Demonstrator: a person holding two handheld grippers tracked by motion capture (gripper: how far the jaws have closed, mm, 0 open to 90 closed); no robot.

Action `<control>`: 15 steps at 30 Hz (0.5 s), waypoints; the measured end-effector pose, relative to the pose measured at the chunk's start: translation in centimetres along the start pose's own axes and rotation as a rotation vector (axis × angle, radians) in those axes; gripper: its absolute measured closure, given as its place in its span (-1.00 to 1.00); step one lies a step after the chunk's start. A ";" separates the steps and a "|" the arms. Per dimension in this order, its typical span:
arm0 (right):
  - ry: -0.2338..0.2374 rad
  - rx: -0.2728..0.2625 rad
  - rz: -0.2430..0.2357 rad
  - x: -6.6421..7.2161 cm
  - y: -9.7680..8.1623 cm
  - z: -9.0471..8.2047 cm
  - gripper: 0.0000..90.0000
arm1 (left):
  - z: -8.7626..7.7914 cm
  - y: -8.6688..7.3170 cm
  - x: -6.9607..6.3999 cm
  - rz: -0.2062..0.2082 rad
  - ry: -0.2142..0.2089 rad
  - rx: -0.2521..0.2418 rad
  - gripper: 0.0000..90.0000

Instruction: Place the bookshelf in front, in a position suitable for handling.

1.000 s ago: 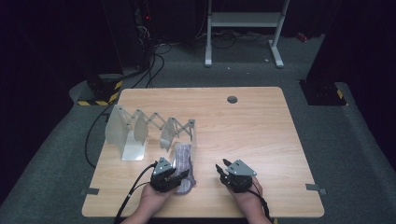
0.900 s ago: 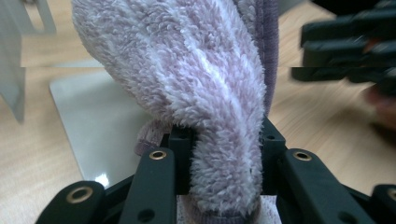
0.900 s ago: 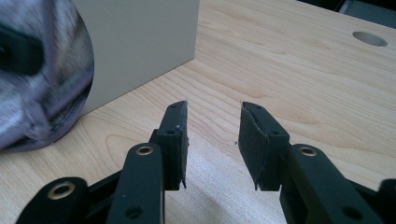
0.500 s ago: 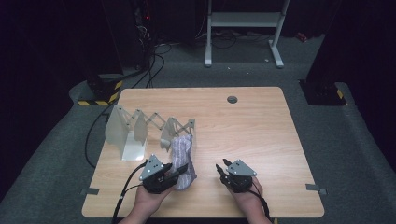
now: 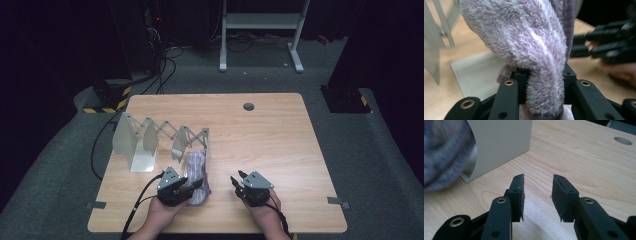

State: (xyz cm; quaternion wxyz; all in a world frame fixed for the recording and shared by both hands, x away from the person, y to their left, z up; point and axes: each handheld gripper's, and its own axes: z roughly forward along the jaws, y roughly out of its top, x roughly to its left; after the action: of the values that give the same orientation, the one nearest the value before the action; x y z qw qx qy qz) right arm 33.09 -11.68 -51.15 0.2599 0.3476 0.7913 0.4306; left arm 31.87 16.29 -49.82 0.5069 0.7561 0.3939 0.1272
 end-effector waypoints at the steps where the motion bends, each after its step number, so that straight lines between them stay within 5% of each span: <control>1: 0.001 0.001 0.002 0.0 0.0 0.0 0.39 | 0.5 -0.2 0.2 -0.005 -0.003 0.022 0.50; 6: 0.002 0.000 0.004 0.0 -0.1 0.0 0.39 | 2.6 -1.2 0.5 -0.003 -0.002 0.113 0.50; 15: 0.003 0.000 0.005 0.0 -0.1 0.0 0.39 | 2.2 -0.4 1.1 -0.011 0.032 0.094 0.50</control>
State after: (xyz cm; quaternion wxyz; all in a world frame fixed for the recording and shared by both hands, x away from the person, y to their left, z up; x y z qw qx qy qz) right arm 33.06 -11.66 -51.25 0.2574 0.3489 0.7909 0.4319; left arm 33.65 15.69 -51.36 0.4653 0.7748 0.4114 0.1179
